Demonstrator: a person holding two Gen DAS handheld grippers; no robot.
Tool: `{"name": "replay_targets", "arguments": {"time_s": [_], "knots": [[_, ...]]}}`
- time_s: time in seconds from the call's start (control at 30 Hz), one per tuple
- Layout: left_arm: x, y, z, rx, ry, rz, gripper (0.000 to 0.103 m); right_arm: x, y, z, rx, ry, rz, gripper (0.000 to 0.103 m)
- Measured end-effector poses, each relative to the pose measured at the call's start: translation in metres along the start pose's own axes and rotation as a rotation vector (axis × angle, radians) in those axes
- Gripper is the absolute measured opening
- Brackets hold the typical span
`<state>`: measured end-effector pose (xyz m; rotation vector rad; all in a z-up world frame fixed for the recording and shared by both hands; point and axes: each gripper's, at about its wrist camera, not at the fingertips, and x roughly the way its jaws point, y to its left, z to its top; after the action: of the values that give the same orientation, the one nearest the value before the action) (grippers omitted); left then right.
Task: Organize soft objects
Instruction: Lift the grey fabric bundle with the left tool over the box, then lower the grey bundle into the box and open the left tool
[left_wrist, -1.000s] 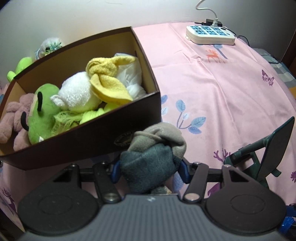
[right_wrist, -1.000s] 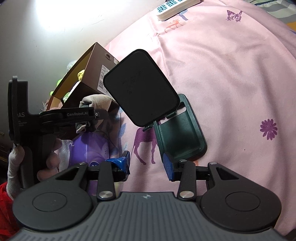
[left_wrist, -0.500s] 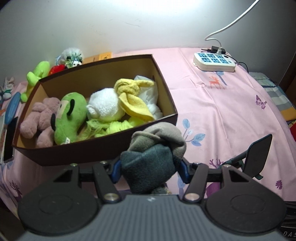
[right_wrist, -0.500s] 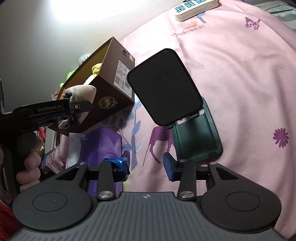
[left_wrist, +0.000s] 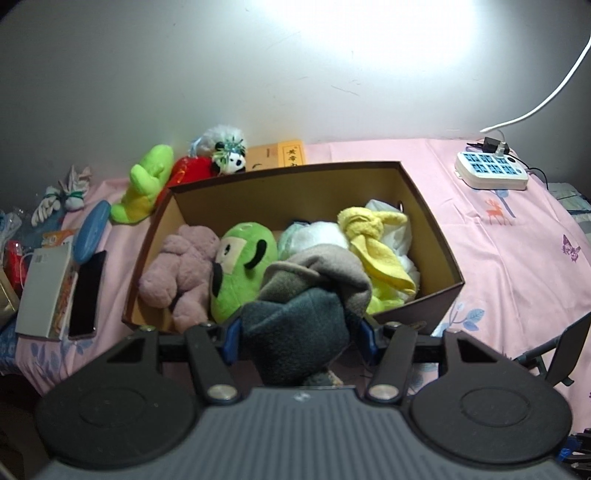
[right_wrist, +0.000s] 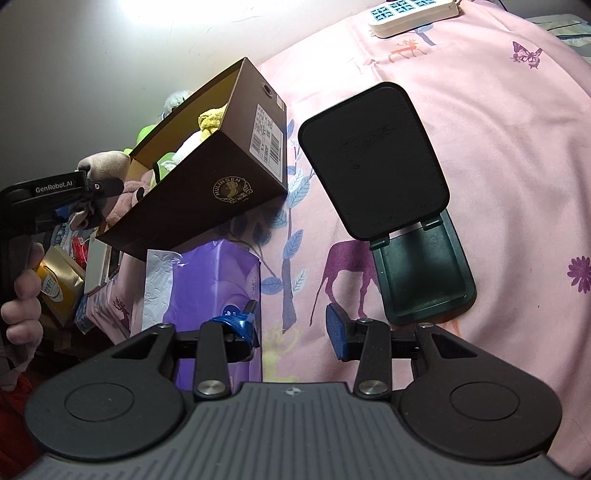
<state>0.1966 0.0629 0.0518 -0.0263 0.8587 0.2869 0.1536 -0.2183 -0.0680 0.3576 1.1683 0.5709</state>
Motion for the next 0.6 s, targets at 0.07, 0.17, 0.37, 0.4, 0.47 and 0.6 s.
{"name": "replay_targets", "arguments": {"time_s": [0.07, 0.17, 0.37, 0.4, 0.47, 0.6], "knots": [[0.003, 0.006, 0.003, 0.006, -0.005, 0.010, 0.059, 0.000, 0.002, -0.003, 0.005, -0.005, -0.007, 0.024], [0.009, 0.014, 0.007, 0.015, -0.013, 0.021, 0.059, 0.000, 0.005, -0.007, 0.016, -0.010, -0.019, 0.024], [0.023, 0.023, 0.014, 0.028, -0.021, 0.010, 0.059, -0.003, 0.010, -0.015, 0.051, -0.036, -0.051, 0.024], [0.026, 0.024, 0.015, 0.031, -0.024, 0.007, 0.059, -0.003, 0.011, -0.016, 0.057, -0.042, -0.057, 0.024], [0.030, 0.025, 0.018, 0.037, -0.032, 0.001, 0.059, -0.004, 0.012, -0.019, 0.069, -0.052, -0.068, 0.024], [0.043, 0.025, 0.022, 0.048, -0.033, -0.022, 0.059, -0.007, 0.014, -0.024, 0.095, -0.080, -0.093, 0.024]]}}
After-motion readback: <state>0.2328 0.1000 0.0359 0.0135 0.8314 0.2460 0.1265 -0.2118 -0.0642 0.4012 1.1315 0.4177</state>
